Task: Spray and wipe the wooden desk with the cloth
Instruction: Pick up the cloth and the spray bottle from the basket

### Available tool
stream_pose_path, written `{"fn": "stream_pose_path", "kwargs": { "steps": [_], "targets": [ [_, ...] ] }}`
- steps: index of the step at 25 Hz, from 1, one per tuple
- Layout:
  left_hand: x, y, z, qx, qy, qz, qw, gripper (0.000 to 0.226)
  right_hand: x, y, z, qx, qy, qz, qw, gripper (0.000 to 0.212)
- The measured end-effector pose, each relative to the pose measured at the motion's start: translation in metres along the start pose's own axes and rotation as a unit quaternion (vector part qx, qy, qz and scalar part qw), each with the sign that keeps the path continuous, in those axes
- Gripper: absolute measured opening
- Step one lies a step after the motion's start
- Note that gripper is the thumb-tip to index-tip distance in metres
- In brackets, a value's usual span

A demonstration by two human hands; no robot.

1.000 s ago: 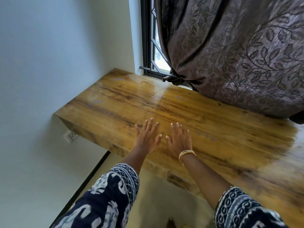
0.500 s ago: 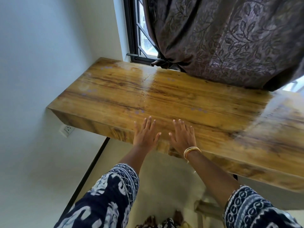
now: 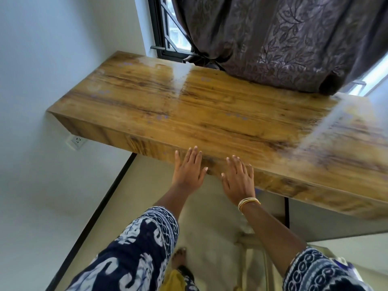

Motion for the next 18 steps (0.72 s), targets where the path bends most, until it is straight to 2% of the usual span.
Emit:
{"fn": "stream_pose_path", "kwargs": {
  "steps": [6,11,18],
  "targets": [
    [0.097,0.053,0.029,-0.036,0.019,0.012,0.999,0.061,0.061,0.087,0.0,-0.04,-0.004,0.018,0.999,0.053],
    [0.162,0.088,0.049,-0.074,0.037,0.016,0.996,0.056,0.113,0.154,0.014,-0.062,-0.031,0.067,0.995,0.053],
    [0.22,0.116,0.084,-0.126,0.016,0.061,0.99,0.051,0.164,0.229,0.04,-0.084,-0.071,0.196,0.974,0.051]
  ]
}}
Point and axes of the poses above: each hand's wrist, its own y-axis away from the middle knuckle, its own z-axis out of the palm, x = y × z, the point moved 3 cm from there along -y, towards the middle knuckle, and after that the axes turned 1 degree about -x, right-handed, at the moved point
